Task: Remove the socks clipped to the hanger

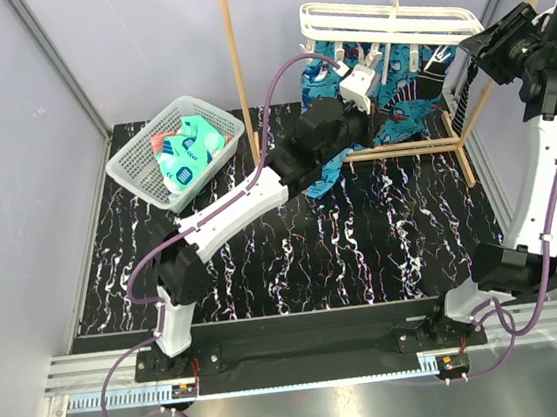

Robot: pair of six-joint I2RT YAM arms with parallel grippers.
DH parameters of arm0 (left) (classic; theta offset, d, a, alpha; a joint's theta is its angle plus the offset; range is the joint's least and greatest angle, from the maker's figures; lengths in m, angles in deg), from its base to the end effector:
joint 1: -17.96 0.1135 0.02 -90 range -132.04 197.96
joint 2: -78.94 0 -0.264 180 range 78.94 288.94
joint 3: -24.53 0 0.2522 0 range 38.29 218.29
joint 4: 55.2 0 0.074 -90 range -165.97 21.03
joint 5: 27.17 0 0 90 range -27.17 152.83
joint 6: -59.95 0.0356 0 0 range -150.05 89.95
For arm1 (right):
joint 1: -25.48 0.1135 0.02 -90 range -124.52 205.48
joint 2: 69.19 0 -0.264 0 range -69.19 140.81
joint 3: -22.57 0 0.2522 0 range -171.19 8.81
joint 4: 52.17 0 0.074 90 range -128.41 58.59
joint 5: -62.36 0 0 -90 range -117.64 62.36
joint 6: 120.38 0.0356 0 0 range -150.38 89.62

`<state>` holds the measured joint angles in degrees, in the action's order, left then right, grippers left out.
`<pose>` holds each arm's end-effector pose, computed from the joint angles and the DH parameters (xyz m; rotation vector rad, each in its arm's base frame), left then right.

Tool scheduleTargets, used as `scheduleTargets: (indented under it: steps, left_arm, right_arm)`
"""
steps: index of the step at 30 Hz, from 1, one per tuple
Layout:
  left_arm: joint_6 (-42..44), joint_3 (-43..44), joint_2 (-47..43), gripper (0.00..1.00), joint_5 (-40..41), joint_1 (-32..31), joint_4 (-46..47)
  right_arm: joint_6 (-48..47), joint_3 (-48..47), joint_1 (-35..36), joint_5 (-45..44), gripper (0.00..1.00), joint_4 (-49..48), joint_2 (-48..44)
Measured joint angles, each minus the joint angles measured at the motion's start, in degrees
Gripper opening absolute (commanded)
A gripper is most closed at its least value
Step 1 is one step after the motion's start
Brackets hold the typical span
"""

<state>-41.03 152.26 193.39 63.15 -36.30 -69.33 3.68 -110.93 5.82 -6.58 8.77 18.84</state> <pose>0.2831 -0.3930 0.4101 0.6067 1.5416 -0.8760 0.2785 -0.0859 0.5285 0.5975 1.7540 0.5133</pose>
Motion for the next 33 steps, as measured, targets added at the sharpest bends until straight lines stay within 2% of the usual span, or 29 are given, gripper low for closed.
scheduleTargets:
  steps: [11, 22, 33]
  left_arm:
    - [3.52, 0.00, 0.00, 0.00, 3.30, -1.75, 0.02]
    - [5.25, 0.00, 0.00, 0.00, 4.76, -2.69, 0.02]
    - [5.70, 0.00, 0.00, 0.00, 5.20, -3.19, 0.13]
  right_arm:
    - [-0.31, -2.19, 5.01, -6.69, 0.49, 5.35, 0.39]
    - [-1.81, -3.26, 11.30, -14.29, 0.47, 5.66, 1.05]
    - [-4.57, -6.34, 13.75, -21.42, 0.46, 6.05, 3.19]
